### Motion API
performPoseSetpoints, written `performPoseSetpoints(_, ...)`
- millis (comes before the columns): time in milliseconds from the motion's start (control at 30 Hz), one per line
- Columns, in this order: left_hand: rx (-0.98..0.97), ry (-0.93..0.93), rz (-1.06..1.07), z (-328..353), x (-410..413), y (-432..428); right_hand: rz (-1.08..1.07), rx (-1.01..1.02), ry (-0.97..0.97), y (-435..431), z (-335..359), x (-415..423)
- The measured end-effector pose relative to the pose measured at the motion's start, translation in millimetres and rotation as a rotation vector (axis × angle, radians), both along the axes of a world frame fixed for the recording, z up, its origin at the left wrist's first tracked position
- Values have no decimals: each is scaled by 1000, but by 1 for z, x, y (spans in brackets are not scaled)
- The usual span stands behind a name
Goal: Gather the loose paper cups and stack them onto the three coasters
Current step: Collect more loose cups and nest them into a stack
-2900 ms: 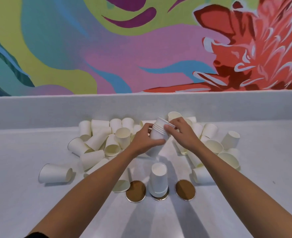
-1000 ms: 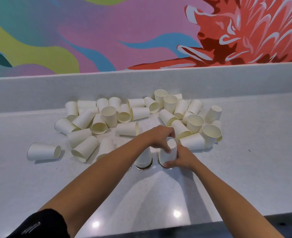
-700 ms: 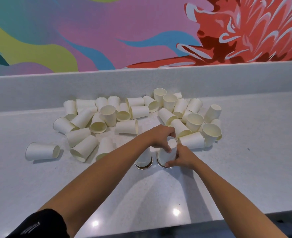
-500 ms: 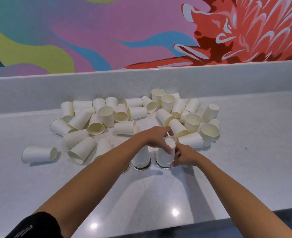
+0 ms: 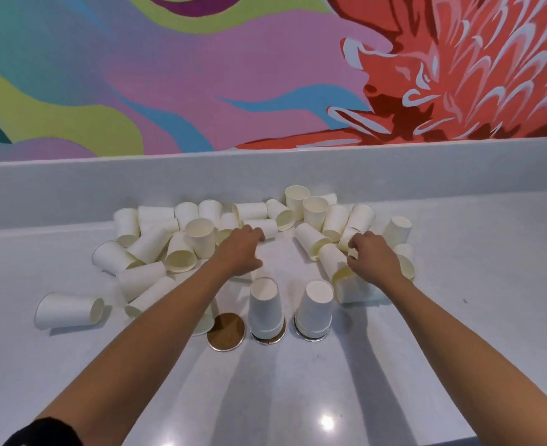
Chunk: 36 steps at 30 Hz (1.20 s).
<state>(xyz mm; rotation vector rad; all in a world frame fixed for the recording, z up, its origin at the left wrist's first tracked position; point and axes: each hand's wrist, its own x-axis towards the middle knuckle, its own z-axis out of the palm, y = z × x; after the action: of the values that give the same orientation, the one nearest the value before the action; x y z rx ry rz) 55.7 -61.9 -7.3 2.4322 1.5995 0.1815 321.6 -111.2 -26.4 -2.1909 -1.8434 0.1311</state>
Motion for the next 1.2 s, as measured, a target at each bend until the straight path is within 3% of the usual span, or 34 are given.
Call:
performPoseSetpoints(133,58,141,31,-10,-18,9,-112,-39,-318,11,-6,-6)
performPoseSetpoints(233,61,180,42,-18,-26,15,-157,-77,-429,19,-14,-5)
performPoseSetpoints(467,-13,355,1,-42,-32,28,-177,-48,-387,34,-20,-8)
performPoseSetpoints(800,-117,420,-84,-64,-29,43,-169,81,-432,41,-8,-14)
performPoseSetpoints(933,-158,160,-32,-63,-26,45,-158,305,-299,47,14,-25)
performPoseSetpoints(1100,-239,-373,36,-43,-7,42,-211,442,412,56,54,-70)
performPoseSetpoints(1200,-265,-537,63,-31,4,37,-84,428,392,56,58,-90)
